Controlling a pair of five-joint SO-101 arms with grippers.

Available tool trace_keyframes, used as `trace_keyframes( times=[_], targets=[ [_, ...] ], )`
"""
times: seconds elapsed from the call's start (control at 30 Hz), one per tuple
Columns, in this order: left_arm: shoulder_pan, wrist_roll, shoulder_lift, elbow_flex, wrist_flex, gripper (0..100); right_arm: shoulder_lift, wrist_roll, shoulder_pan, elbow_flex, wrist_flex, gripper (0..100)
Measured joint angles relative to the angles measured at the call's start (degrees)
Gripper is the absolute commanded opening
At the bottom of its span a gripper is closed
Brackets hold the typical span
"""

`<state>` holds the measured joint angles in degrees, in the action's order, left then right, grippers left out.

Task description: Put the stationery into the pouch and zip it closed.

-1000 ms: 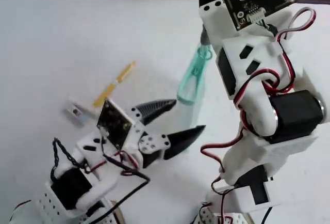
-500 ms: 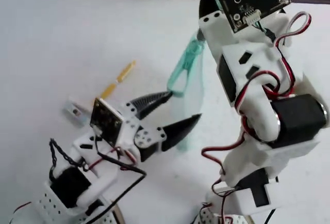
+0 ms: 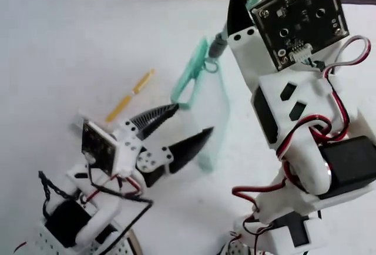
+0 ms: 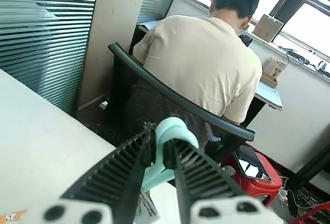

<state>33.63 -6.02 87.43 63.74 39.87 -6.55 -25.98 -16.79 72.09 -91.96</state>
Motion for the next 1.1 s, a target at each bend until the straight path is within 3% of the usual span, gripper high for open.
trace_keyframes(
  times=[0.43,0.6,0.9,1.1],
  targets=[
    [-10.99,-2.11,-2.55,0.62,-2.37,27,-0.09,0.0,-0.62,0.0,-0.7,1.8],
    [-11.34,-4.84,-3.52,1.76,-3.87,27,-0.18,0.0,-0.18,0.0,-0.7,1.8],
    [-7.91,-5.01,-4.04,10.29,-15.56,26,-2.99,0.0,-0.09,-0.09,-0.7,1.8],
    [-7.91,-5.1,-17.76,8.62,-19.16,26,-4.04,0.0,-0.18,-0.09,-1.32,1.8]
  ],
)
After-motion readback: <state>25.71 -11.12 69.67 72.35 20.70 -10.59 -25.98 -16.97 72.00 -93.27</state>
